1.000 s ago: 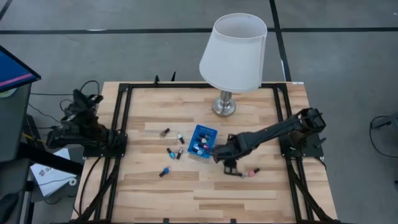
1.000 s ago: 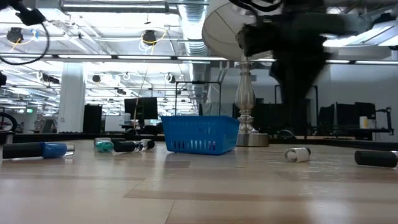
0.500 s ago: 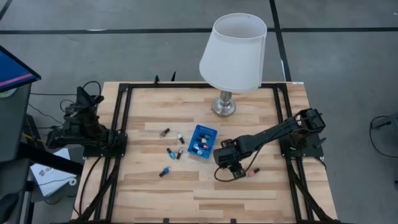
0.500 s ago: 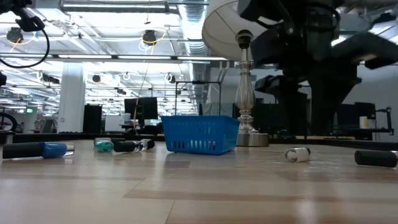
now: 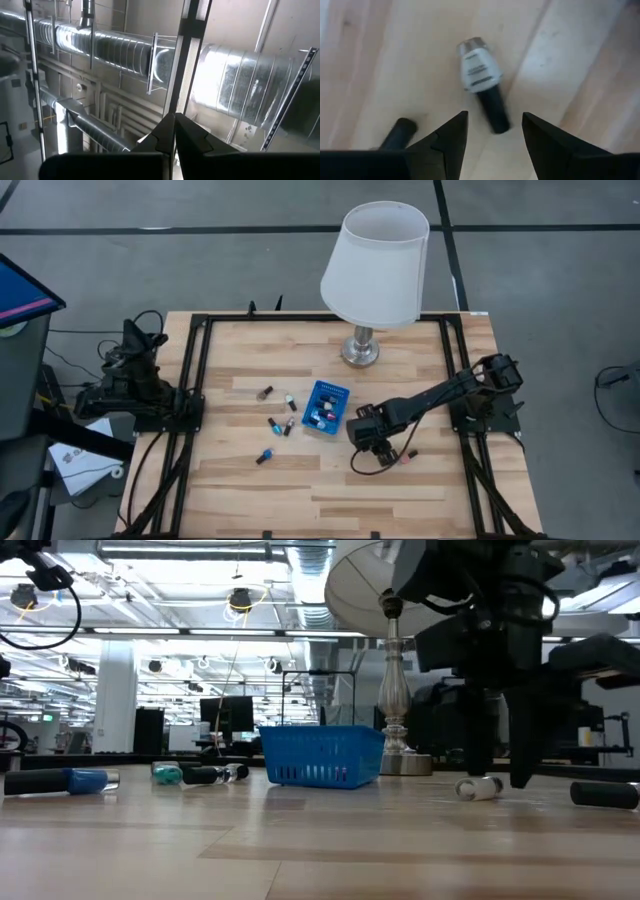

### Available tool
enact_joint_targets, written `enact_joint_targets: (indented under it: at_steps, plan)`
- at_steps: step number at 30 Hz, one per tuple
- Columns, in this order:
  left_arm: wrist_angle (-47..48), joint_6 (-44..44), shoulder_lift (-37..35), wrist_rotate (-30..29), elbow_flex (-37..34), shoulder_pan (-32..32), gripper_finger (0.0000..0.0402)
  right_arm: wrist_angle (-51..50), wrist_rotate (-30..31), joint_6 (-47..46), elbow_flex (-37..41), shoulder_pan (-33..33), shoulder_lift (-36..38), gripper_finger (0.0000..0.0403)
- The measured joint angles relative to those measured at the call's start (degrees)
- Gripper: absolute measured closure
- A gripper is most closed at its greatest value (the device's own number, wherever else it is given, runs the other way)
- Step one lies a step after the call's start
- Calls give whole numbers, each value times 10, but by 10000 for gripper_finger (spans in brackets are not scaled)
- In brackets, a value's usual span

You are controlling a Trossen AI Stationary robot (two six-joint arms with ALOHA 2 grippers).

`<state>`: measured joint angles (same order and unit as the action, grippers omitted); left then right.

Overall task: Pick & Place Nail Polish
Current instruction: Put the white nail polish into the blue basket

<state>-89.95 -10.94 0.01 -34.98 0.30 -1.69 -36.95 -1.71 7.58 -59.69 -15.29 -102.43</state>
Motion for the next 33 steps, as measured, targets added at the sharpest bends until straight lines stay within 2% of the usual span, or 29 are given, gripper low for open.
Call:
enact_joint_targets:
  at_steps: [14,22,27,33]
  plan:
    - [0,-15,0,2,0,0,394,61,-13,5,35,0,2,273]
    - [0,-14,0,2,0,0,394,60,-15,-29,35,12,2,359]
    - [0,-14,0,2,0,0,394,60,-18,-78,34,12,1,360]
    - [0,-14,0,0,0,0,394,11,-66,-97,1,20,2,360]
